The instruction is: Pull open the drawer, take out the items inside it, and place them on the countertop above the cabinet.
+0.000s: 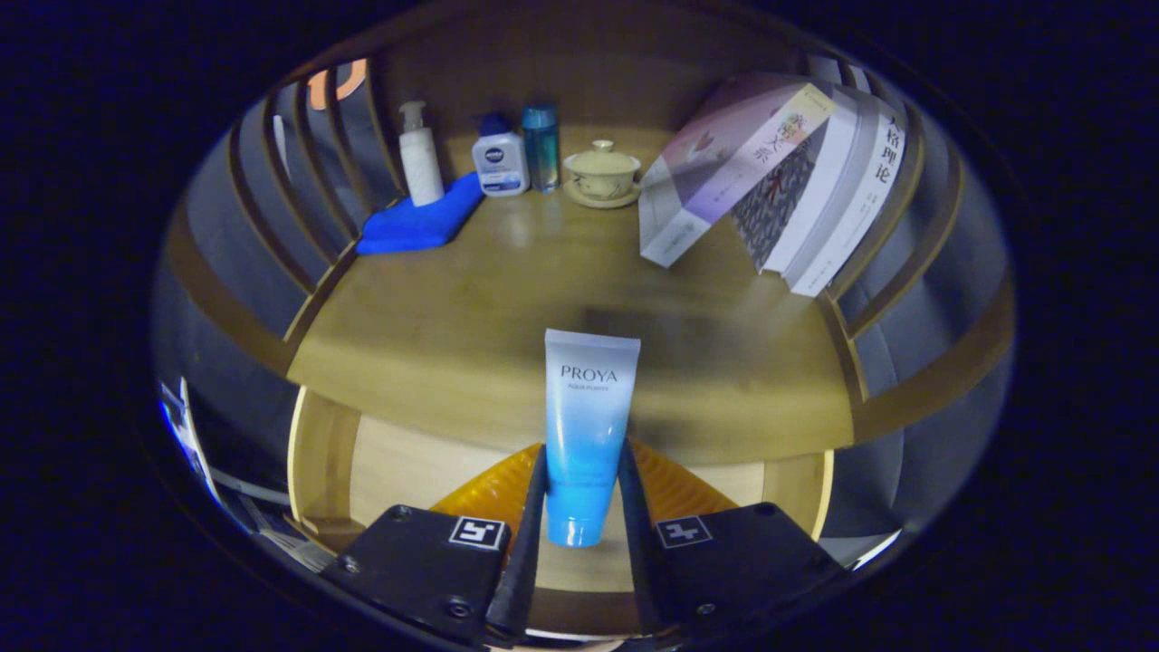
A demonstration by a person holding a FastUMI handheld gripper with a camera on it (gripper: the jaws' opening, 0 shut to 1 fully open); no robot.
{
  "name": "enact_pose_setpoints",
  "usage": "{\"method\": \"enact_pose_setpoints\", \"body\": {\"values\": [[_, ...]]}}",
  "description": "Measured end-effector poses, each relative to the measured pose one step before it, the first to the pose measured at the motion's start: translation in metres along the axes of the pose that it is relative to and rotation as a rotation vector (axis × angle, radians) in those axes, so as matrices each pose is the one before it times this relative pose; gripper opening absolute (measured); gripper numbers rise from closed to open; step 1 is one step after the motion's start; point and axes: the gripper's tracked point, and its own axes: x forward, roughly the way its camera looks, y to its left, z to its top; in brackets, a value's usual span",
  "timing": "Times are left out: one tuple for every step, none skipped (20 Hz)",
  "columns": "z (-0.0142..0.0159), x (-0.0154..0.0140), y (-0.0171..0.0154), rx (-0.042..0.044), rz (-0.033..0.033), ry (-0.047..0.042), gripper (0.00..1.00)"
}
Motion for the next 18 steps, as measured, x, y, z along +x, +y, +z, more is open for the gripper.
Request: {"method": "enact_pose_setpoints", "body": {"values": [[0.00804,0.00455,0.00019,0.00759,-0.00179,-0.00559,0.47],[0.00567,0.00267,0.00091,0.00422,-0.00249,-0.00896,0.47],[0.00583,0.00349,0.00173,0.00262,0.00044,-0.01189,0.47],[0.00514,0.00556,0.00082,0.00716,-0.00341,-0.01051,0.47],[0.00358,0.00305,0.00032,0.00403,0.0002,-0.00268,0.47],[0.0031,0.00375,-0.00035,0.00377,-0.00666,-0.00544,0.47],[0.00205,0.00393,0.00004,0.00116,-0.00595,-0.0047,0.47],[0.00146,0.00413,0.00022,0.00011,-0.00179,-0.0057,0.47],[0.00067,0.0037,0.00082,0.00506,0.00105,-0.00127,0.47],[-0.00179,0.00217,-0.00041,0.0027,-0.00134,0.00453,0.47],[-0.00157,0.00266,0.00068,0.00337,0.00102,0.00073,0.47],[-0.00098,0.00251,0.00032,0.00582,0.00033,0.00327,0.47],[0.00238,0.00181,0.00059,-0.00169,-0.00284,-0.01764,0.47],[-0.00068,-0.00058,-0.00092,-0.00301,-0.00312,-0.01006,0.47],[0.00193,-0.00034,-0.00009,-0.00236,-0.00296,-0.00636,0.47],[-0.00157,0.00111,0.00004,-0.00476,-0.00066,-0.00654,0.47],[-0.00017,-0.00034,-0.00094,0.00197,0.00109,-0.00928,0.47],[-0.00054,0.00088,0.00044,0.00882,0.00092,-0.0098,0.48]]}}
